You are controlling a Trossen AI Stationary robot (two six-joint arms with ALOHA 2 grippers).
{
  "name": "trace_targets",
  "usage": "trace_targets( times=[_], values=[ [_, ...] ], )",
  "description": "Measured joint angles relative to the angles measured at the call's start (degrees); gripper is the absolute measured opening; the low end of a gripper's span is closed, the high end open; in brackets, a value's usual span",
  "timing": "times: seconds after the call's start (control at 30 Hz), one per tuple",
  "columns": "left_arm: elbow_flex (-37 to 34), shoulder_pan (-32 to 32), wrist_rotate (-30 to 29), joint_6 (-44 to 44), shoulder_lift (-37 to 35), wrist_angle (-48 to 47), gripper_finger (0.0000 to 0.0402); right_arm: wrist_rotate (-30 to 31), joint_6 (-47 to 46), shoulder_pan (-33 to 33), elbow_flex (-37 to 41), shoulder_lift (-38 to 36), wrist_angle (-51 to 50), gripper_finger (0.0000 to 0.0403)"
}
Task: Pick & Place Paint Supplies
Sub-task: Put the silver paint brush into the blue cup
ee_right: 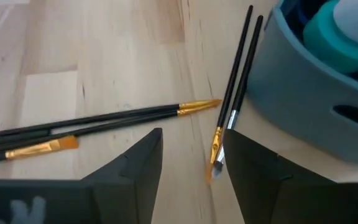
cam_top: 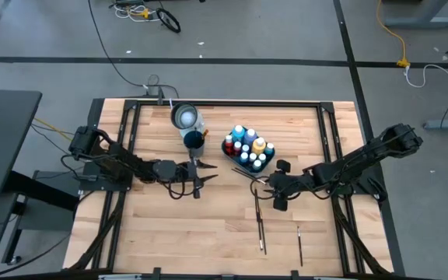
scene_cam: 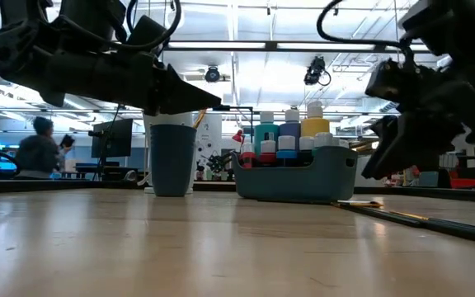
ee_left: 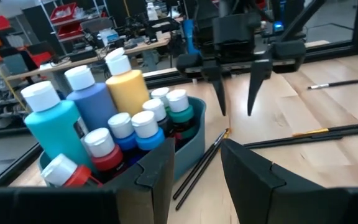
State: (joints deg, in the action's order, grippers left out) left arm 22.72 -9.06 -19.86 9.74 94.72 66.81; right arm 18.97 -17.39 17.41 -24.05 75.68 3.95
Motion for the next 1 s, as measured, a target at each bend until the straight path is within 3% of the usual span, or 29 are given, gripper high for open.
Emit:
trace_targets(
  times=[0.33,0.5,1.0],
  values=[
    [0.0,0.2,0.0,-1.3,0.0,0.3,0.014,1.0,0.0,-3.6,5.9,0.0,3.8,0.017],
    [0.0,0.2,0.0,-2.8,0.0,0.3,0.014,-1.3,0.1,-5.8,8.6,0.0,10.5,0.0159],
    [0.0,0.2,0.0,-5.0,0.0,0.3,0.014,-7.0,-1.8,-6.5,10.2,1.6,17.1,0.0146]
  ],
)
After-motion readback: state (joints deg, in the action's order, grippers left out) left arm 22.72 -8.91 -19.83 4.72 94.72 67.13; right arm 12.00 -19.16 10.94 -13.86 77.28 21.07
